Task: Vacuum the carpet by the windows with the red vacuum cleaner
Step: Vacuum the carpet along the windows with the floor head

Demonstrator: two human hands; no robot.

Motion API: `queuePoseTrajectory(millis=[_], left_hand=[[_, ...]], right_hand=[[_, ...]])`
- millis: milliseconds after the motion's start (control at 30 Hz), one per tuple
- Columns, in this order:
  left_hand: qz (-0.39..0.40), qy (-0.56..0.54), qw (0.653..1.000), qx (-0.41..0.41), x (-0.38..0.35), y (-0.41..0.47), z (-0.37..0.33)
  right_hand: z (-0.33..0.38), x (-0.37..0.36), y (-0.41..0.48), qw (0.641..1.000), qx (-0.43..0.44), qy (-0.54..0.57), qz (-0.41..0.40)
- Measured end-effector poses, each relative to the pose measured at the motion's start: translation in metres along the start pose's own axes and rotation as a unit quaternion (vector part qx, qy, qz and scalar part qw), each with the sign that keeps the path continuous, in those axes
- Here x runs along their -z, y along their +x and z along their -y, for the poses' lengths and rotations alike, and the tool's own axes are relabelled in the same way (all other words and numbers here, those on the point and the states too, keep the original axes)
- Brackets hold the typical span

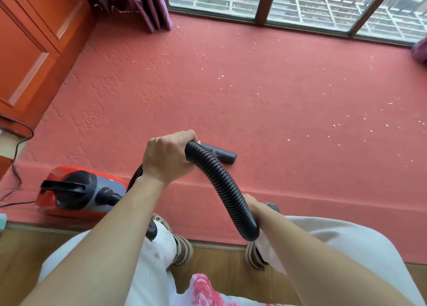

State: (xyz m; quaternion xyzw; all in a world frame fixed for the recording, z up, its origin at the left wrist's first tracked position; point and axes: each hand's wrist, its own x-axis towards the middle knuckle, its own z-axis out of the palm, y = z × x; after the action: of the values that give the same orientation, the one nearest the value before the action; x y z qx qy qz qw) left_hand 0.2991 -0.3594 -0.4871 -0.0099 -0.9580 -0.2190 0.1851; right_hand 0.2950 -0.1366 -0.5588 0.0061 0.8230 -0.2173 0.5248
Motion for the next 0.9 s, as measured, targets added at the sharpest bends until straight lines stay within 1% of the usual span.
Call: queuePoseTrajectory(millis=[100,233,267,333,400,433,467,533,600,633,700,767,833,900], left_hand=[[0.017,0.032,0.999,0.037,-0.009,0.012,0.003],[0.006,0.037,0.989,0.145,-0.043,0.029,0.013],[0.010,0.035,0.988,0.151,-0.051,0.035,0.015],[0.036,0.037,0.991,0.122,-0.062,0.052,0.017],[0.084,0.014,0.992,0.094,-0.066,0.071,0.020],[0.122,-0.019,0.987,0.100,-0.067,0.080,0.022],[0.171,-0.062,0.975,0.124,-0.068,0.091,0.024],[0.274,-0.131,0.937,0.170,-0.070,0.115,0.025],[0.342,-0.164,0.911,0.166,-0.072,0.139,0.019],[0.355,-0.170,0.906,0.155,-0.072,0.150,0.013],[0.337,-0.154,0.918,0.145,-0.071,0.171,0.004],[0.288,-0.123,0.937,0.155,-0.067,0.189,-0.005],[0.234,-0.104,0.952,0.166,-0.059,0.204,-0.016],[0.197,-0.077,0.963,0.165,-0.047,0.219,-0.028]], right_hand=[[0.004,0.009,0.025,0.998,0.004,0.049,-0.040],[0.010,0.042,0.090,0.996,-0.015,0.051,-0.069],[0.011,0.053,0.106,0.995,-0.018,0.053,-0.080],[0.012,0.073,0.137,0.993,-0.020,0.070,-0.097],[0.018,0.093,0.162,0.990,-0.020,0.096,-0.105],[0.022,0.103,0.174,0.987,-0.021,0.112,-0.112],[0.026,0.114,0.183,0.984,-0.025,0.126,-0.120],[0.031,0.138,0.196,0.981,-0.030,0.131,-0.139],[0.031,0.162,0.199,0.982,-0.035,0.129,-0.131],[0.029,0.174,0.196,0.982,-0.036,0.144,-0.115],[0.033,0.197,0.177,0.974,-0.036,0.213,-0.062],[0.040,0.214,0.152,0.959,-0.046,0.279,-0.017],[0.051,0.230,0.133,0.948,-0.049,0.316,0.000],[0.062,0.245,0.124,0.935,-0.054,0.350,-0.005]])
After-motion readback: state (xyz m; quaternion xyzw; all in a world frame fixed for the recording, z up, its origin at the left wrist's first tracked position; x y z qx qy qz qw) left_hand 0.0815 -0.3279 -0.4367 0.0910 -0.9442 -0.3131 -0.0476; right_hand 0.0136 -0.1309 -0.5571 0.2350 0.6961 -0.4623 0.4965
